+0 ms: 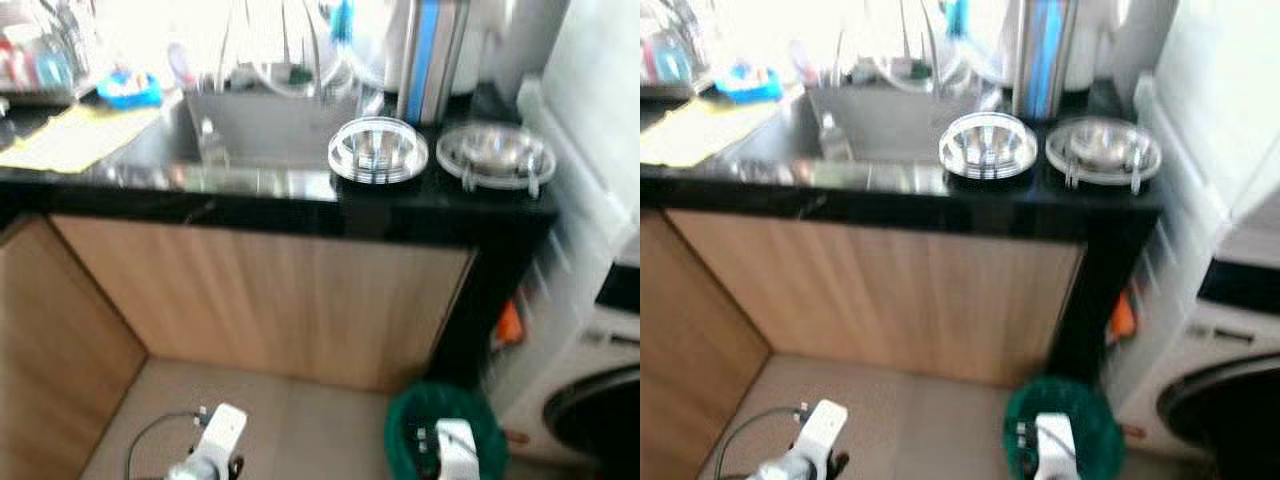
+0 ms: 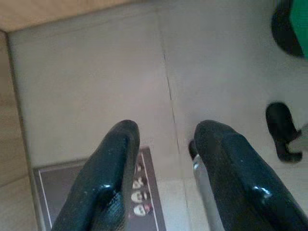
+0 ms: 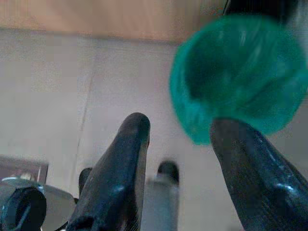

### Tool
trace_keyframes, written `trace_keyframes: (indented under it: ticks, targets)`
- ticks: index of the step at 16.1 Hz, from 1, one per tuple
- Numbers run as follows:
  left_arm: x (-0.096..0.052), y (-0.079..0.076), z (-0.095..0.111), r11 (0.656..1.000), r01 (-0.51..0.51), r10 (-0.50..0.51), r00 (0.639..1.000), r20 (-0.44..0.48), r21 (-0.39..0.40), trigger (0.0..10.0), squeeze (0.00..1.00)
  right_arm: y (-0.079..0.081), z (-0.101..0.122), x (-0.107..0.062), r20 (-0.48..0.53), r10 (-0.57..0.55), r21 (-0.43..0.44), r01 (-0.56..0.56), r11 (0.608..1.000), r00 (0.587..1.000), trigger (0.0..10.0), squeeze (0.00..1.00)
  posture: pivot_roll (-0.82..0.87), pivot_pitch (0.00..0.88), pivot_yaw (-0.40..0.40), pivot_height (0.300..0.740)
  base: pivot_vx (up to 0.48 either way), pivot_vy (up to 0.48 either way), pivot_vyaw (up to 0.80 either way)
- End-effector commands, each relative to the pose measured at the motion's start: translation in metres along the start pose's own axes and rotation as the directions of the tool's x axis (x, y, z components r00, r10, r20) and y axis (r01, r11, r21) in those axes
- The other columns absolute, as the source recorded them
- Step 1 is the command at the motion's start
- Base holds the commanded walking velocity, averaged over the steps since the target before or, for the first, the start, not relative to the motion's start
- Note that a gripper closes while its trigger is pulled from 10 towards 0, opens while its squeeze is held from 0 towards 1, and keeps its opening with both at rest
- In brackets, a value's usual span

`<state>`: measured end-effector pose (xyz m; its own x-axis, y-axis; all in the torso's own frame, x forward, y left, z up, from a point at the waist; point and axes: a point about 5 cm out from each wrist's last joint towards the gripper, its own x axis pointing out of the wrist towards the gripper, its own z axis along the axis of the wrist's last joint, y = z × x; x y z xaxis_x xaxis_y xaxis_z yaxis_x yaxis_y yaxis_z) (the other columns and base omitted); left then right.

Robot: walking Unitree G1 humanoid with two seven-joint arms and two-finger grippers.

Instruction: Kitchen organization

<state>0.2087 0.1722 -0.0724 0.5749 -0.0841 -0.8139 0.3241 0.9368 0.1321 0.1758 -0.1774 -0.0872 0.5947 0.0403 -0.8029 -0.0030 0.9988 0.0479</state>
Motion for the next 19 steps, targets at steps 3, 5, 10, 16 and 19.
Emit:
trace_keyframes:
  ticks: [3, 5, 10, 16, 19]
  targets:
    - [-0.0026, 0.0116, -0.0072, 1.0, -0.026, 0.026, 0.999, -0.023, 0.009, 10.0, 0.0, 0.012, -0.0012, 0.0012, 0.001, 0.031, 0.022, -0.031, 0.999, 1.0, 10.0, 0.0, -0.06, 0.0, 0.034, 0.74, 0.312, 0.0, 0.0]
    - [-0.0025, 0.0113, -0.0071, 1.0, -0.025, 0.025, 0.999, -0.023, 0.009, 10.0, 0.0, 0.0118, -0.0012, 0.0012, 0.0, 0.031, 0.021, -0.031, 0.999, 1.0, 10.0, 0.0, -0.06, 0.0, 0.034, 0.74, 0.315, 0.0, 0.0]
    - [-0.0026, 0.0118, -0.0068, 0.999, -0.029, 0.029, 0.999, -0.019, 0.013, 10.0, 0.0, 0.0119, -0.0011, 0.0012, 0.002, 0.03, 0.025, -0.03, 0.999, 1.0, 10.0, 0.0, -0.06, 0.0, 0.032, 0.74, 0.313, 0.0, 0.0]
    - [-0.0024, 0.0123, -0.0036, 0.999, -0.034, 0.034, 0.999, 0.004, -0.008, 10.0, 0.0, 0.0117, -0.0009, 0.0011, 0.006, 0.026, 0.029, -0.026, 0.999, 1.0, 10.0, 0.0, -0.06, 0.0, 0.034, 0.74, 0.0, 0.0, 0.0]
    - [-0.0023, 0.0126, -0.0038, 0.999, -0.039, 0.039, 0.999, -0.001, -0.014, 10.0, 0.0, 0.0116, -0.0011, 0.0011, 0.005, 0.023, 0.032, -0.023, 0.999, 1.0, 10.0, 0.0, -0.06, 0.0, 0.034, 0.74, 0.0, 0.0, 0.0]
